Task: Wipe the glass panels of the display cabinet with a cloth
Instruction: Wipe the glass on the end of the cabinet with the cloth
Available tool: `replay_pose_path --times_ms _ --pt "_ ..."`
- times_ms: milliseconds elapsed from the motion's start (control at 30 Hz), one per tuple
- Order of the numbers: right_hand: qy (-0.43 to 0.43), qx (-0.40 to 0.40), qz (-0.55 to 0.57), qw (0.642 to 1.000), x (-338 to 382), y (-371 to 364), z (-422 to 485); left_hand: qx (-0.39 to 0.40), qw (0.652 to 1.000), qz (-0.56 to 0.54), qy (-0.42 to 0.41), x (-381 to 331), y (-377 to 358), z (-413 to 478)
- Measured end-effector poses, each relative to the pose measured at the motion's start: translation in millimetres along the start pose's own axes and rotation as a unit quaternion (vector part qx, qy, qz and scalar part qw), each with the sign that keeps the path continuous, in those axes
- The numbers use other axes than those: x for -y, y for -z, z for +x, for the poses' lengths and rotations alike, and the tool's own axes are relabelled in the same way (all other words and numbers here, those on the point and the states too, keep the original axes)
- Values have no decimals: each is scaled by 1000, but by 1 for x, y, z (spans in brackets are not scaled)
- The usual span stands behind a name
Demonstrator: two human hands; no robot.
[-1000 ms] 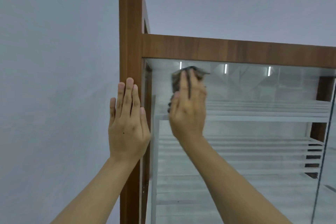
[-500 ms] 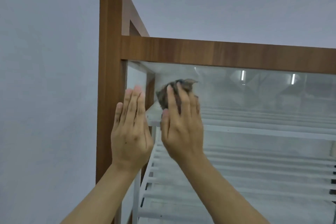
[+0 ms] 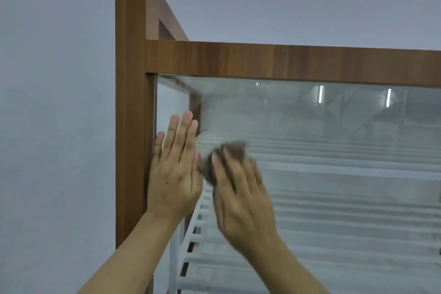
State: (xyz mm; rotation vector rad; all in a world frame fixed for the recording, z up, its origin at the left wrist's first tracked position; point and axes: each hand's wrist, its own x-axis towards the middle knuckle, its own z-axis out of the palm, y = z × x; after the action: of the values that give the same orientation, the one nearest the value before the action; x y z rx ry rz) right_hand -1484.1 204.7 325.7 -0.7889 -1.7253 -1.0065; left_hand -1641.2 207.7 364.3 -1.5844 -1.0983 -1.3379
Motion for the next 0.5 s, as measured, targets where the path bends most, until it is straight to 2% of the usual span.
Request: replay_pose_path --times_ms 67,133,233,300,367,433,500 --pt "11 15 -5 1000 -13 9 -44 -3 1000 2 3 -1 -1 0" --pt "-65 -40 -9 997 -38 19 -41 -4 1000 1 7 -2 -2 -1" --pt "-203 -138 -17 969 -65 28 37 -6 1000 0 7 -3 -2 -1" --pt "-232 -151 -1 961 -52 24 85 -6 1000 2 5 -2 -2 0" --pt "-166 -109 13 980 -27 12 78 -8 1000 2 3 -2 -2 0" --pt "-64 -33 5 997 -12 5 24 -9 1000 1 0 -1 -1 0" --pt "-33 -7 -12 999 -24 16 -28 -10 1000 1 -2 -1 -2 0"
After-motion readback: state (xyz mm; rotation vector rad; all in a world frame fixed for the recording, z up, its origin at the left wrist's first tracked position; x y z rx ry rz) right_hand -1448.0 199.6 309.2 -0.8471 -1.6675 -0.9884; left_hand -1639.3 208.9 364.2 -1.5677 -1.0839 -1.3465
